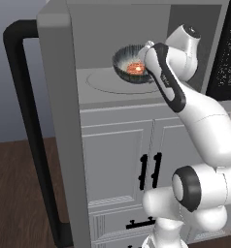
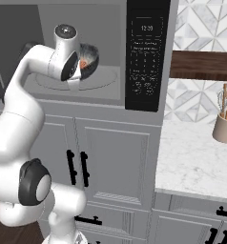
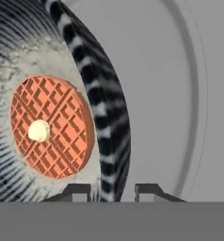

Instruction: Open the microwave, place the bowl with waffle inside the microwave, then close the microwave door and turn it on.

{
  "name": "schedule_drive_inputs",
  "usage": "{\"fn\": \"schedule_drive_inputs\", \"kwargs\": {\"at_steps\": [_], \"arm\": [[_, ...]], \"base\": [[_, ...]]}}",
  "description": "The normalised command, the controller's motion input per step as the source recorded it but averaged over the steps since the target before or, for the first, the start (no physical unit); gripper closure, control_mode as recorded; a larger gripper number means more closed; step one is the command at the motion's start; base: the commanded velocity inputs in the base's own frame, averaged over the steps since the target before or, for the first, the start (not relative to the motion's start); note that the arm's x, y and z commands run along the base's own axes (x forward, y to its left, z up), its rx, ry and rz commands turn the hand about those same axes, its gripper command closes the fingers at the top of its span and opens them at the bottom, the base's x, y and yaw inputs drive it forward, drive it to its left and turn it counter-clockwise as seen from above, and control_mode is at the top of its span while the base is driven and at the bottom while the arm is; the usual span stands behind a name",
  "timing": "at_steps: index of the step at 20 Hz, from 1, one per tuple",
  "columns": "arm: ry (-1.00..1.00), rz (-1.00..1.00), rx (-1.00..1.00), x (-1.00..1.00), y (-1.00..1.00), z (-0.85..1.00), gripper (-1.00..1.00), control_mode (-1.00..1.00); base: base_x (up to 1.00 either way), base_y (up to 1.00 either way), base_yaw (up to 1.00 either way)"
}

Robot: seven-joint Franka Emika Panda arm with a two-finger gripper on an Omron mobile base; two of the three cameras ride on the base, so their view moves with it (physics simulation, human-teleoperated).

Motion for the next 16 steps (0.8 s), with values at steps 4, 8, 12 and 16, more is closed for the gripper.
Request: {"fn": "schedule_drive_inputs", "kwargs": {"at_steps": [4,8,12,16], "arm": [[-0.05,0.00,0.00,-0.10,-0.04,0.00,-1.00,-1.00],[-0.18,-0.01,0.00,-0.50,-0.21,0.01,-1.00,-1.00],[-0.19,-0.03,0.00,-0.85,-0.10,0.20,-1.00,-1.00],[-0.15,-0.03,-0.05,-0.99,0.02,0.09,-1.00,-1.00]], "base": [[0.00,0.00,0.00],[0.00,0.00,0.00],[0.00,0.00,0.00],[0.00,0.00,0.00]]}}
